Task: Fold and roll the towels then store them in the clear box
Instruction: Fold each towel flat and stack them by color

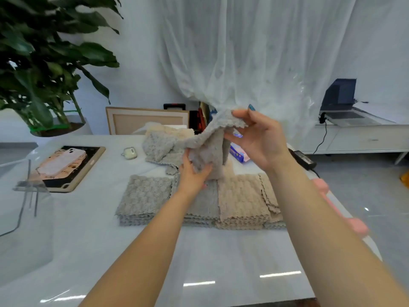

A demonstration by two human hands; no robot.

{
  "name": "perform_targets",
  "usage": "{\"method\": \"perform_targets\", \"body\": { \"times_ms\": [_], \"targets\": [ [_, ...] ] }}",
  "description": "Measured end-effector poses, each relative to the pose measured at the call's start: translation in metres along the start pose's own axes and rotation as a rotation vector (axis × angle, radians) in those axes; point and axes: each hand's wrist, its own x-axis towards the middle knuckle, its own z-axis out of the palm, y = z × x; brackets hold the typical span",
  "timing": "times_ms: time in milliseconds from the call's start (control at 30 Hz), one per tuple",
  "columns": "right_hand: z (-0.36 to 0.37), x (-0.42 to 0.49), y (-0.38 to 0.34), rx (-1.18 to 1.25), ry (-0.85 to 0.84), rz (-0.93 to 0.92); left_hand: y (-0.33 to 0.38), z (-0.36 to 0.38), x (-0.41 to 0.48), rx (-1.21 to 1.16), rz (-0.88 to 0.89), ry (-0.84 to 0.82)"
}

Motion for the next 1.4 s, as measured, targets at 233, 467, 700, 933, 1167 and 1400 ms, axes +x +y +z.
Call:
{"method": "perform_targets", "body": {
  "times_ms": [233, 467, 700, 933, 1167, 1400],
  "targets": [
    [0.024, -0.032, 0.009, 0.169, 0.014, -0.044, 0.032, -0.079, -0.025, -0.087, 0.138, 0.221],
    [-0.004, -0.113, 0.083, 0.1, 0.314, 0.099, 0.007, -0.135, -0.111, 0.376, 0.198, 0.109],
    [-0.02, -0.205, 0.13, -0.475, 0.38, 0.294, -0.038, -0.19, -0.191, 0.595, 0.244, 0.056],
    [-0.019, -0.222, 0.122, -1.142, -0.05, 0.826, -0.065, -0.213, -0.229, 0.822, -0.14, -0.278],
    [0.002, -0.212, 0.089, -0.484, 0.309, 0.223, -0.007, -0.205, -0.234, 0.693, 0.081, -0.091],
    [0.01, -0.191, 0.096, -0.643, 0.32, 0.099, 0.027, -0.179, -0.206, 0.275, 0.056, 0.136]
  ]
}}
